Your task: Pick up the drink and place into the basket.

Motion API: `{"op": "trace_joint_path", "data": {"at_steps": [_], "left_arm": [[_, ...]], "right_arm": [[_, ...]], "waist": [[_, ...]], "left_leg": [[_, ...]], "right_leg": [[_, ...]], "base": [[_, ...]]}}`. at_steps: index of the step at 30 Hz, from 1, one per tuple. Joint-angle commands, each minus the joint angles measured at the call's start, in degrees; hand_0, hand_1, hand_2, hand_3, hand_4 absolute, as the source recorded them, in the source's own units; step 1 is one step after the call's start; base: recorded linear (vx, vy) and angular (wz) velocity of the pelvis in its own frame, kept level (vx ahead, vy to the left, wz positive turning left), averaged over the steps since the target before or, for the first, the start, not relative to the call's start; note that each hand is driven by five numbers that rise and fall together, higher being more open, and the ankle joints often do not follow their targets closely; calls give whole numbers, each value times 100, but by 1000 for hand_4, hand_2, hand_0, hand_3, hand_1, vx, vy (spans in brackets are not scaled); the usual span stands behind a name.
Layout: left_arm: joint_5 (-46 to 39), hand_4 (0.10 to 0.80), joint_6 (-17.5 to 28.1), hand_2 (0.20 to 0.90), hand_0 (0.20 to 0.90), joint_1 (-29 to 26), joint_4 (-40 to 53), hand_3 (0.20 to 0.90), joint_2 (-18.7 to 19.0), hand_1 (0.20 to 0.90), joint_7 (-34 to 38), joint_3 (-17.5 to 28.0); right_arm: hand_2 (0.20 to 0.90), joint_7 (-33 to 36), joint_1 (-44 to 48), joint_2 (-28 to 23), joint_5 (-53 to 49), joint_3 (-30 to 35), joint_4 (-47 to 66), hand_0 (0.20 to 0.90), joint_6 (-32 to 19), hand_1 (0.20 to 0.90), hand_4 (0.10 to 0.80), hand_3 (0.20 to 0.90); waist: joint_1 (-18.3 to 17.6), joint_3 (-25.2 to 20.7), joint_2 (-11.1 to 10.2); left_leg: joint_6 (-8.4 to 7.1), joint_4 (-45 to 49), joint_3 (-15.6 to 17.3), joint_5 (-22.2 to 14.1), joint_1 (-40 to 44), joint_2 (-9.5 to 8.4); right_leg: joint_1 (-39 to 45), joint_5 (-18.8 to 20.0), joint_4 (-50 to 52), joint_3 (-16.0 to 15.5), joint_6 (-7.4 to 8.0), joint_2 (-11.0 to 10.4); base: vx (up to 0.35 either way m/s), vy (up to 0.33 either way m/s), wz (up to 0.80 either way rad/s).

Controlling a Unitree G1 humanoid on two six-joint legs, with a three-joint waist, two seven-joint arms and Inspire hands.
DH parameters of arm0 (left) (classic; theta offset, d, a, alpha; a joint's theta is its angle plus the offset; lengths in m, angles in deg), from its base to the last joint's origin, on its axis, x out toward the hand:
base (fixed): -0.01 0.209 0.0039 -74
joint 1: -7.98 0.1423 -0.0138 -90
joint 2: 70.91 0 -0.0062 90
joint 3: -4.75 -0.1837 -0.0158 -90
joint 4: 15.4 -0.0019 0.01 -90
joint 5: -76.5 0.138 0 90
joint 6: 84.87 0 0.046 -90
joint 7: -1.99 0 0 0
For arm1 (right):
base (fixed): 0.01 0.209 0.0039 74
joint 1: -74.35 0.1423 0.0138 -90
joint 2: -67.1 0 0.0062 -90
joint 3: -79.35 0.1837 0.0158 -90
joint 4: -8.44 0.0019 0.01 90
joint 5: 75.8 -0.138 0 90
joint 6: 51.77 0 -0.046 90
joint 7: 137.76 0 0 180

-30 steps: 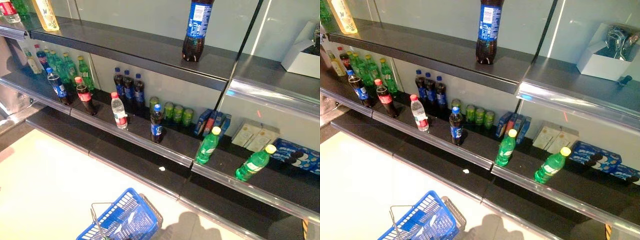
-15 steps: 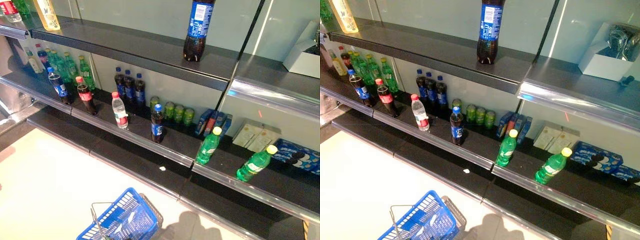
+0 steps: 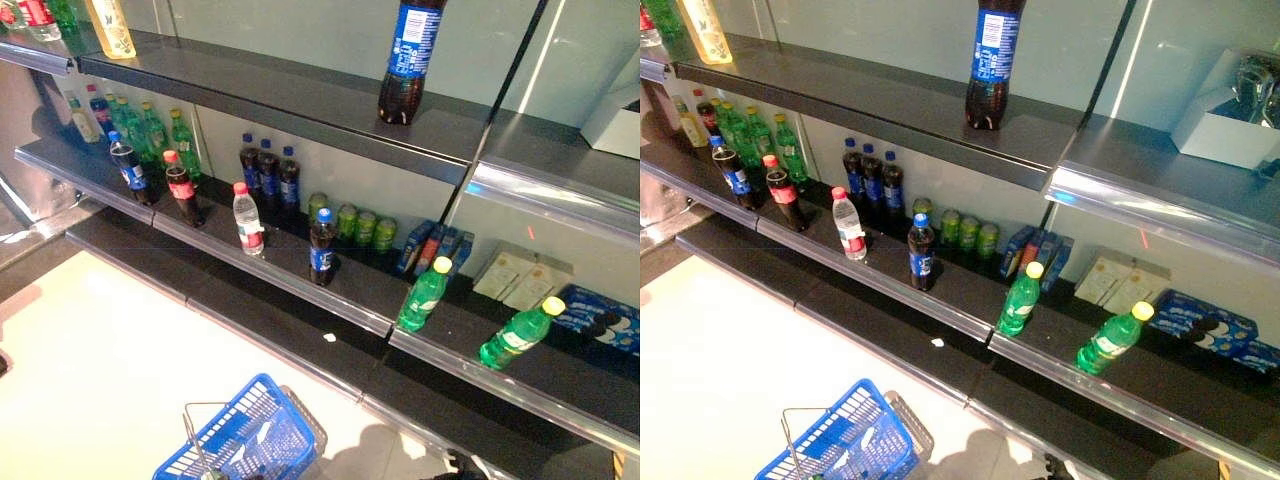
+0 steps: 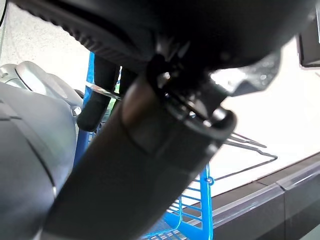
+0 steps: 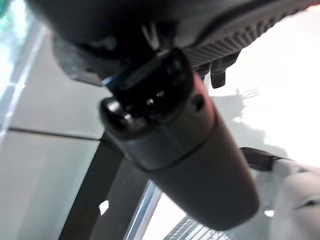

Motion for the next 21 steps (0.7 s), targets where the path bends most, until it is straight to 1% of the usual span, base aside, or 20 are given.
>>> {"op": "trace_joint_path", "data": {"at_steps": [1, 4, 5, 6, 7, 8, 9, 10, 11, 12, 13, 14, 15, 16, 18, 19, 20, 21], "left_arm": [[323, 100, 269, 300, 300, -566, 230, 200, 257, 300, -11, -112], [381, 100, 249, 300, 300, -545, 260, 200, 269, 300, 1, -130], [413, 100, 243, 300, 300, -524, 292, 200, 268, 300, 11, -139], [334, 100, 119, 300, 300, -531, 403, 200, 289, 300, 72, -268], [274, 100, 49, 300, 300, -470, 552, 200, 233, 300, 190, -377], [360, 100, 4, 300, 300, -347, 739, 200, 138, 300, 297, -292], [354, 100, 15, 300, 300, -308, 799, 200, 58, 300, 370, -292], [374, 100, 5, 300, 300, -310, 811, 200, 43, 300, 375, -267], [412, 100, -21, 300, 300, -339, 832, 200, 11, 300, 361, -167], [343, 100, 1, 300, 300, -352, 815, 200, 57, 300, 302, -104], [341, 100, 3, 300, 300, -349, 815, 200, 61, 300, 293, -96], [319, 100, -19, 300, 300, -324, 875, 200, 82, 300, 295, -63], [314, 100, -66, 300, 300, -268, 990, 200, 91, 300, 327, -21], [295, 100, -93, 300, 300, -214, 1089, 200, 96, 300, 370, -1], [284, 100, -95, 300, 300, -196, 1119, 200, 96, 300, 387, 3], [219, 100, -73, 300, 300, -85, 1253, 200, 69, 300, 475, 7], [206, 100, -46, 300, 300, -32, 1290, 200, 51, 300, 500, 12], [194, 100, -31, 300, 300, -1, 1311, 200, 39, 300, 514, 14]], "right_arm": [[900, 107, 553, -344, -42, -201, 229, 900, -729, 900, 800, 900], [900, -26, 592, -362, -225, -303, 483, 900, -947, 900, 800, 900], [900, -2591, 580, -347, -1987, -326, 776, 900, -4982, 900, 800, 900], [900, -2302, 767, -381, -1987, -445, 2096, 900, -3796, 900, 800, 900], [900, -199, 826, -309, -1448, -563, 2982, 900, 1025, 900, 800, 900], [900, -322, 707, -291, -1419, -639, 2664, 900, 277, 900, 800, 900], [900, -218, 688, -193, -1230, -615, 2789, 900, 132, 900, 800, 900], [900, -224, 689, -197, -1264, -624, 2807, 900, 88, 900, 800, 900], [900, -391, 621, -206, -1643, -579, 2820, 900, -373, 900, 800, 900], [900, -468, 403, -237, -1735, -419, 3093, 900, -761, 900, 800, 900], [900, -455, 366, -248, -1716, -403, 3145, 900, -828, 900, 800, 900], [900, -404, 225, -295, -1706, -346, 3501, 900, -936, 900, 800, 900], [900, -359, 69, -333, -1702, -287, 3950, 900, -850, 900, 800, 900], [900, -216, -77, -377, -1606, -249, 4341, 900, -941, 900, 800, 900], [900, -151, -112, -405, -1552, -226, 4479, 900, -1011, 900, 800, 900], [900, 87, -231, -568, -1323, -77, 5379, 900, -910, 900, 800, 900], [900, 172, -266, -651, -1219, -21, 5753, 900, -914, 900, 800, 900], [900, 208, -287, -697, -1184, 19, 6045, 900, -773, 900, 800, 900]], "waist": [[165, 201, 30], [182, 198, 18], [193, 229, 19], [179, 196, 39], [173, 206, 77], [144, 144, 77], [127, 133, 96], [123, 134, 100], [83, 157, 121], [-5, 191, 125], [-17, 194, 125], [-72, 211, 117], [-118, 220, 102], [-172, 225, 80], [-193, 230, 72], [-280, 247, 56], [-309, 249, 54], [-325, 250, 56]], "left_leg": [[-129, 24, -159, -207, 14, 156], [-131, 24, -179, -200, 4, 154], [-137, 24, -181, -208, 35, 164], [-159, 24, -173, -181, 14, 156], [-169, 24, -176, -197, 68, 160], [-176, 24, -148, -188, -12, 169], [-138, 24, -150, -218, -29, 155], [-133, 24, -148, -221, -31, 154], [-129, 24, -129, -209, -47, 157], [-126, 24, -90, -184, -60, 152], [-126, 24, -83, -182, -61, 151], [-123, 24, -55, -171, -62, 154], [-128, 24, -31, -159, -62, 161], [-134, 24, -6, -154, -62, 162], [-135, 24, 3, -154, -62, 162], [-133, 24, 38, -159, -57, 167], [-131, 24, 54, -165, -56, 172], [-129, 24, 60, -169, -56, 173]], "right_leg": [[267, -144, 78, 138, 446, -380], [262, -143, 81, 119, 449, -385], [296, -148, 81, 106, 451, -386], [279, -135, 72, 97, 469, -388], [319, -153, 69, 98, 468, -390], [230, -141, 75, 110, 422, -411], [206, -178, 83, 118, 408, -419], [203, -180, 81, 125, 408, -420], [181, -160, 70, 180, 419, -418], [149, -132, 73, 213, 449, -428], [146, -130, 73, 216, 453, -429], [133, -117, 77, 226, 462, -432], [124, -107, 82, 234, 470, -432], [111, -100, 83, 262, 482, -427], [106, -97, 84, 273, 484, -423], [81, -86, 87, 336, 485, -403], [70, -85, 86, 360, 488, -398], [62, -84, 87, 378, 489, -396]], "base": [[10, -5, 16], [2, -8, 6], [0, 0, 0], [37, 5, 2], [35, 56, -1], [15, 76, -1], [-13, 68, 0], [-49, 46, 4], [-74, 31, 5], [-76, 25, 3], [-52, 1, 12], [-22, -11, 9], [-20, -21, 8], [0, 0, 0], [0, 0, 0], [-2, -20, -4], [-2, -20, -4], [0, -3, -6]]}}
